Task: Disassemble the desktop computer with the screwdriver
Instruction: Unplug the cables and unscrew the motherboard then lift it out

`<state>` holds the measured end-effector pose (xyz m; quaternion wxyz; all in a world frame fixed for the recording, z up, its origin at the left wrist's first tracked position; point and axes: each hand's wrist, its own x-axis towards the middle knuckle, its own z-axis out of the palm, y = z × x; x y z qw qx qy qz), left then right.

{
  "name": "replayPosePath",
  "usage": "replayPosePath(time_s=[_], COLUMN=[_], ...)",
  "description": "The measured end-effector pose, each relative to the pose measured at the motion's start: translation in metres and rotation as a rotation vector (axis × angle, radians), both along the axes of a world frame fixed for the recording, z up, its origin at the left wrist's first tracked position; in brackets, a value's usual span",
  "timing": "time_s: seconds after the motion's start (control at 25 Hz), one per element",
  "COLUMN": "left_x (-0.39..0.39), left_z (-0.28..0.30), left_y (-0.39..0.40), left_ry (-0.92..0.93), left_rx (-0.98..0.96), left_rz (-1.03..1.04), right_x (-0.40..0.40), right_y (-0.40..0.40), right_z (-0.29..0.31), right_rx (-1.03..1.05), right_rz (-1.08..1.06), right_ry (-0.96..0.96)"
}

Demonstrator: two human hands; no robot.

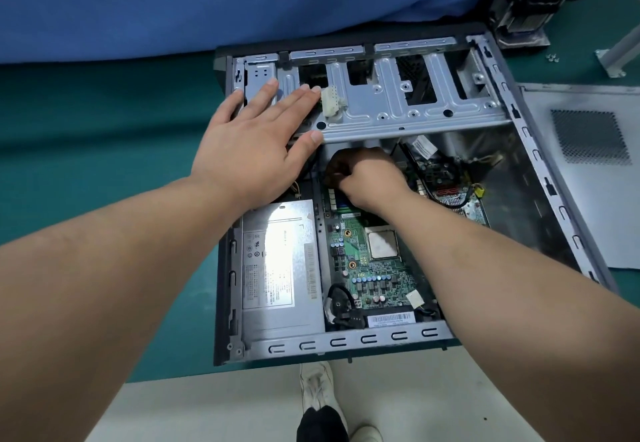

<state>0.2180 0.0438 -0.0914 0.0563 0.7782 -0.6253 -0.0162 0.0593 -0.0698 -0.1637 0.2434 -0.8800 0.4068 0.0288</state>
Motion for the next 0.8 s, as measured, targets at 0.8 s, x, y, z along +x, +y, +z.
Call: replayPosePath(time_s=[0.8], left_x=[-0.0009], left_z=[-0.0011], left_y=[0.0004], left_ry=[-0.003], left_rx=[-0.018], left_rz=[0.004], right_x=[0.0028], right_y=[0.0002], right_z=[0.0064], right_rx=[0.108], right_rz=[-0.049], right_ry=[-0.001])
